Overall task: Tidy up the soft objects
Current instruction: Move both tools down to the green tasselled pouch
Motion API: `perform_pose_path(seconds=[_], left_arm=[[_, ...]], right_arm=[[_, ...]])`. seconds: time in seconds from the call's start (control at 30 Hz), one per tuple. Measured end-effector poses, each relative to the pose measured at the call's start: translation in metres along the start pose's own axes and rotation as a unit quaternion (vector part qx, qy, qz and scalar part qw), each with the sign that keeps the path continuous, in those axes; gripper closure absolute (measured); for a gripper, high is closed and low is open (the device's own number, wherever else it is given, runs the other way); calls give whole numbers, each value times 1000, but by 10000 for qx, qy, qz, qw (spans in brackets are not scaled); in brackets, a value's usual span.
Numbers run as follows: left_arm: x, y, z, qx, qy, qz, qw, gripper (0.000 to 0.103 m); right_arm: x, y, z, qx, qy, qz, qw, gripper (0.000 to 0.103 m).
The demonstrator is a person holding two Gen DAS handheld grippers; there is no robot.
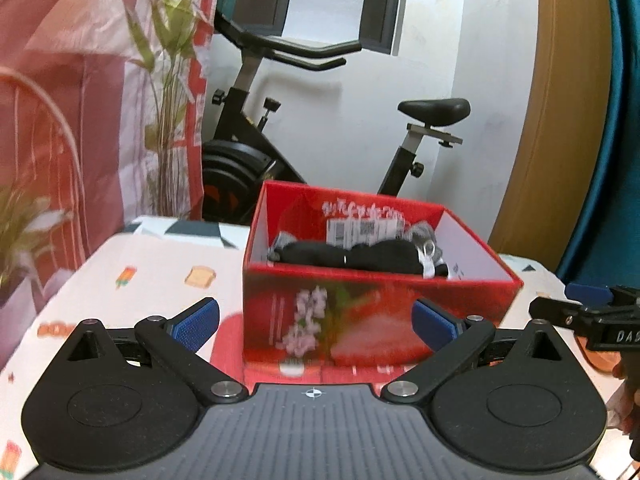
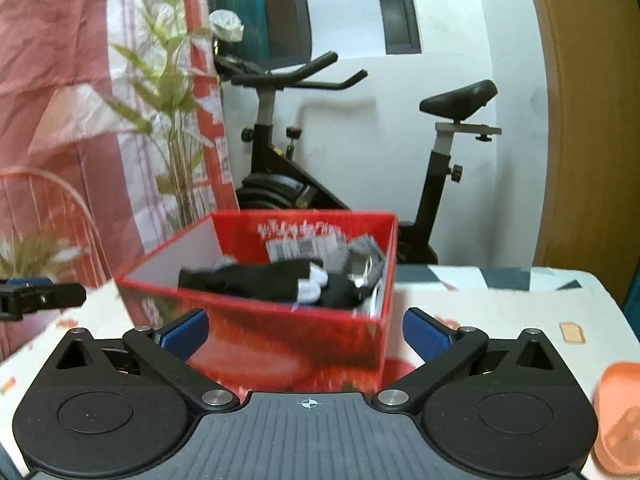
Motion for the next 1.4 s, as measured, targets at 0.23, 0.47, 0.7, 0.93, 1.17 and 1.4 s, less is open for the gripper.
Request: perform_pose_path(seconds=[0.23, 0.47, 0.7, 0.93, 1.17, 1.4], left_arm=[[-16, 32, -3, -245, -180, -170, 9994, 0], [-30, 55, 3, -512, -354, -280, 9977, 0], [-35, 63, 8, -599, -467, -301, 9967, 0], [-39, 66, 12, -634, -538, -336, 9960, 0], [-41, 67, 19, -698, -525, -424, 9953, 0], [-26, 59, 34, -749, -209, -487, 9958, 1]], right_arm=[[-20, 47, -8, -282, 65, -162, 9995, 1], [-29, 89, -6, -629, 85, -276, 9976, 6], [-18, 101, 4, -800, 349, -506, 9949, 20], [-6, 110, 20, -936, 397, -415, 9940, 26], [-5, 113, 35, -1033, 311, -426, 9933, 32], [-5, 121, 44, -1155, 122, -291, 9928, 43]])
Point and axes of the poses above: each gripper's, at about its wrist camera, not at the fingertips, and z roughly the way its jaws point, x to its right, y to its underside, the point moved 9 cm from there along z, roughly the way its jaws point, and after that the axes turned 15 degrees about -z, right-handed, at the moved point
